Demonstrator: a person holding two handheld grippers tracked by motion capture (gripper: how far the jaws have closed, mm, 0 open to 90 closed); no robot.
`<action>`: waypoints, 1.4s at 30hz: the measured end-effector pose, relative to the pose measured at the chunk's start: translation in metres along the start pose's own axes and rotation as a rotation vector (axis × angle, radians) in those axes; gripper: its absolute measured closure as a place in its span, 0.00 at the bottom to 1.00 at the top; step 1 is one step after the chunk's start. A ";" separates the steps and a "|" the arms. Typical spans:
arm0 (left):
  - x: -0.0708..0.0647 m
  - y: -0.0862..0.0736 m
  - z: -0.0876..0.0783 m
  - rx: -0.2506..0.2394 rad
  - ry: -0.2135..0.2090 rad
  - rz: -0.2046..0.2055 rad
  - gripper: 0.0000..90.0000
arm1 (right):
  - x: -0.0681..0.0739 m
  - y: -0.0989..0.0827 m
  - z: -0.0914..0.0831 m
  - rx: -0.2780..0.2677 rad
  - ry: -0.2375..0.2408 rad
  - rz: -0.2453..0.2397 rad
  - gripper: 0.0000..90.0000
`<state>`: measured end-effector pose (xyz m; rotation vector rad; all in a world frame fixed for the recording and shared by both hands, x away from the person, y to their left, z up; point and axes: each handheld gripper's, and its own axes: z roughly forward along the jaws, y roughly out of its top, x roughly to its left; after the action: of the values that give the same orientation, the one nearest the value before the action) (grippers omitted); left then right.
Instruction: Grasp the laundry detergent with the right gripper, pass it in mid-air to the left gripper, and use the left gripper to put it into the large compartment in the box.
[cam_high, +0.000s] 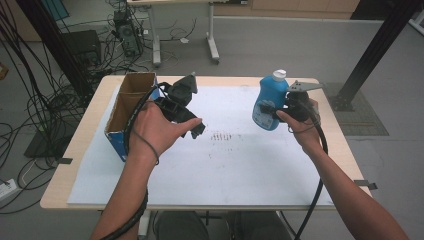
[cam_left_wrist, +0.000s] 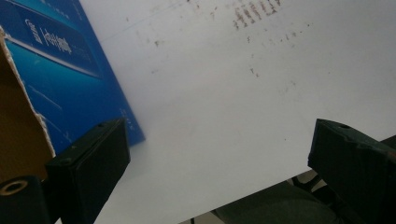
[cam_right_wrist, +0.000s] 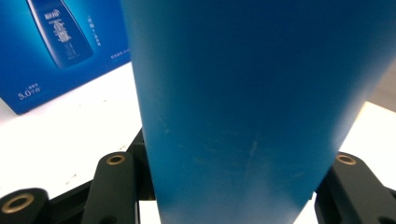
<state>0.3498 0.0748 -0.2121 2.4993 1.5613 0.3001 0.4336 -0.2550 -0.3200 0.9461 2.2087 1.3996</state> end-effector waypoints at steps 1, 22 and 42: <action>0.001 0.001 -0.001 -0.002 -0.004 0.004 0.06 | 0.000 0.003 0.001 0.000 0.002 -0.003 0.50; 0.013 0.024 -0.046 -0.028 0.022 0.168 0.07 | 0.017 0.067 0.040 0.009 0.192 -0.070 0.50; 0.030 0.050 -0.088 -0.015 0.044 0.469 0.08 | 0.065 0.092 0.074 0.048 0.424 -0.215 0.50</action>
<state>0.3829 0.0841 -0.1125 2.8363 0.9583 0.4279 0.4642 -0.1350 -0.2671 0.4322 2.5636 1.5594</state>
